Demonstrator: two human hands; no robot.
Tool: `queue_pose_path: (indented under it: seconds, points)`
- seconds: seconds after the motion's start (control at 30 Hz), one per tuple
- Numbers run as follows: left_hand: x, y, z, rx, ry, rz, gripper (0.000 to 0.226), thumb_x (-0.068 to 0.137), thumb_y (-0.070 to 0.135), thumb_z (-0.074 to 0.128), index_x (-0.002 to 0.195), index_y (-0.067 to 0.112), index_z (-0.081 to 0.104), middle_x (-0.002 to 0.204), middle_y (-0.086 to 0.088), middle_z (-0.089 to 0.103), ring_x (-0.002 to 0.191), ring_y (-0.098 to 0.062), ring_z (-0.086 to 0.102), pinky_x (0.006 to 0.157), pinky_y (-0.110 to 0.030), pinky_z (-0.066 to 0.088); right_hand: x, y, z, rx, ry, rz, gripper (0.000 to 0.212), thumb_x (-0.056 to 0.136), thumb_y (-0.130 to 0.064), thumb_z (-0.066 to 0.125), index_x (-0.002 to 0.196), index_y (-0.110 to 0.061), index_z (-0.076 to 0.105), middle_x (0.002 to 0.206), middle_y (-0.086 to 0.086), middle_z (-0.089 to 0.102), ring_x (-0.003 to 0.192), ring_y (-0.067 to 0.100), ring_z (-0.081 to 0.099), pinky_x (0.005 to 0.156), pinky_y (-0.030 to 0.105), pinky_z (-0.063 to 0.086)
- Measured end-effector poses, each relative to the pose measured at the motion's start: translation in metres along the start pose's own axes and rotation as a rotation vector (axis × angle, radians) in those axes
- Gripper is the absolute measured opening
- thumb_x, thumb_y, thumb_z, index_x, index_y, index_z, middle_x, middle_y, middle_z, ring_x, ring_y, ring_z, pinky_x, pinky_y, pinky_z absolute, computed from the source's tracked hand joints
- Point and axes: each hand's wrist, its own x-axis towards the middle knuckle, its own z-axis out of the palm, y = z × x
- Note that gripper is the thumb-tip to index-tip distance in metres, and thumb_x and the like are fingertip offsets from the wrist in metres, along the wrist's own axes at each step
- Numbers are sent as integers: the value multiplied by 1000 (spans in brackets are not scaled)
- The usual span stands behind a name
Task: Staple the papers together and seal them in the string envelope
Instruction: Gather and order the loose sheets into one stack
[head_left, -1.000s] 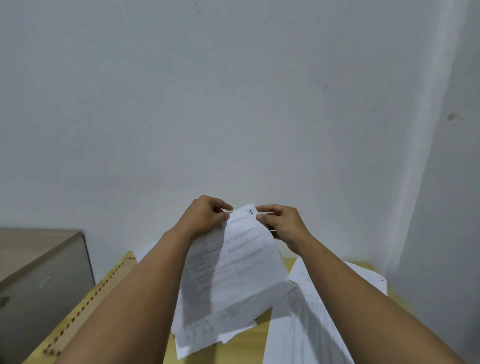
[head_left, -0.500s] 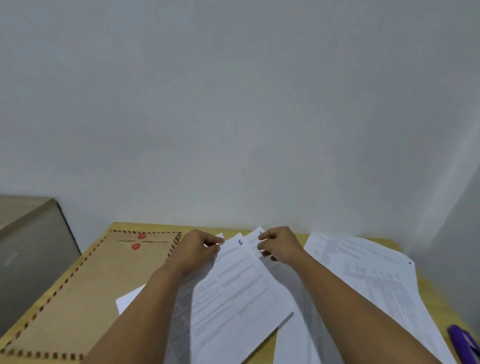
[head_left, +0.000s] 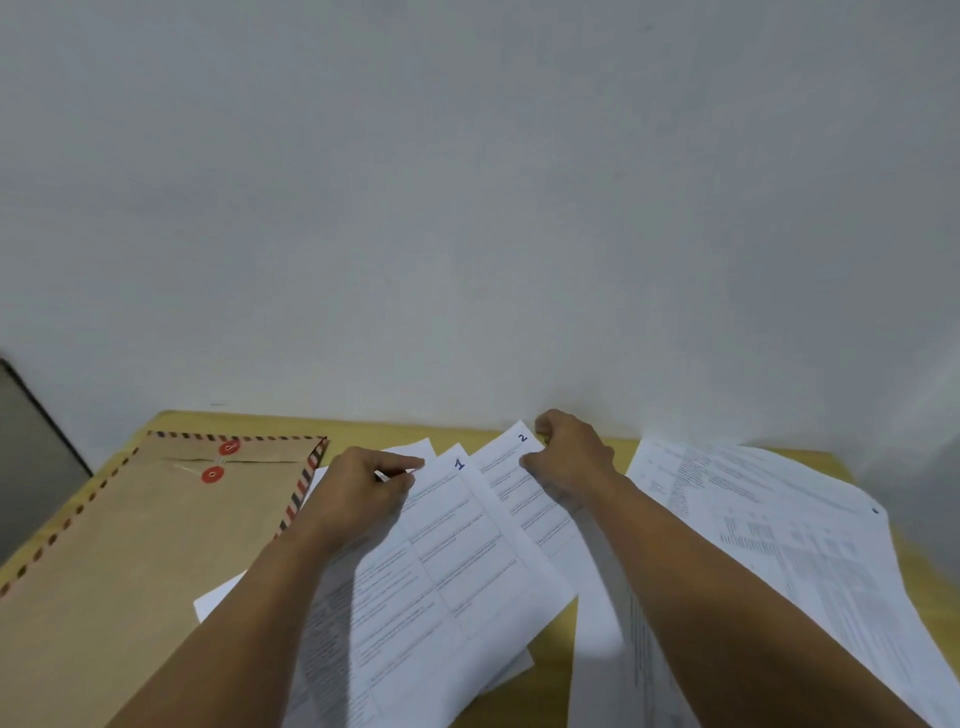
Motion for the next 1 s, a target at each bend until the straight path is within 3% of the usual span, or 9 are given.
queue_pose_path:
  seconds: [0.13,0.27,0.37,0.47,0.53,0.6,0.67,0.83,1.0]
  points:
    - [2,-1,0,-14,5,6,23,96,14,65,113,23,78,49,8,64,41,0,48,51,-9,40,8,0,4,75,-28,91,46,79,-33,81,121,-33,62,113,-16,65,108,15,60,104,44,33]
    - [1,2,0,-22,16,8,23,96,13,65,113,21,78,54,12,68,44,2,54,53,-8,41,10,1,6,158,25,106,7,81,-26,74,77,-22,69,74,-13,71,84,16,68,92,43,35]
    - [-3,11,-1,-38,27,21,23,96,11,64,114,19,77,50,17,65,41,2,51,49,-6,38,6,3,5,281,41,68,28,85,-30,70,59,-20,63,54,-10,62,72,17,67,88,40,42]
    - [-9,26,-5,-33,38,57,23,96,13,65,111,25,77,54,21,66,44,3,53,51,-7,39,-6,2,-5,502,-24,-33,21,83,-32,73,68,-17,74,66,3,71,74,23,69,87,39,51]
    - [-14,37,-11,-41,56,80,23,95,15,67,108,31,77,60,20,69,47,3,53,57,-14,44,-19,-6,-22,733,-60,-81,15,88,-11,76,79,1,77,76,16,70,80,22,69,80,31,55]
    - [-21,49,-17,-55,76,109,23,94,17,68,106,34,77,64,17,71,48,-1,53,61,-22,46,-37,-15,-43,829,-87,-129,11,92,7,72,94,18,73,81,12,69,72,10,71,70,15,55]
    - [-31,64,-23,-61,103,143,23,93,19,69,107,35,78,72,18,73,52,-3,54,62,-25,48,-56,-22,-62,846,-129,-162,15,93,2,73,103,13,75,88,10,75,75,5,73,64,9,53]
    - [-60,103,-33,-80,173,241,23,93,18,69,109,30,79,82,13,75,54,0,55,53,-10,43,-93,-34,-99,889,-236,-193,21,97,-18,74,112,-5,81,109,9,81,110,25,75,101,36,57]
    - [-84,132,-41,-58,233,291,22,93,21,69,107,33,79,88,11,76,58,-2,59,57,-15,47,-133,-47,-130,947,-258,-251,22,101,-20,68,115,-6,80,110,10,81,108,27,76,94,37,61]
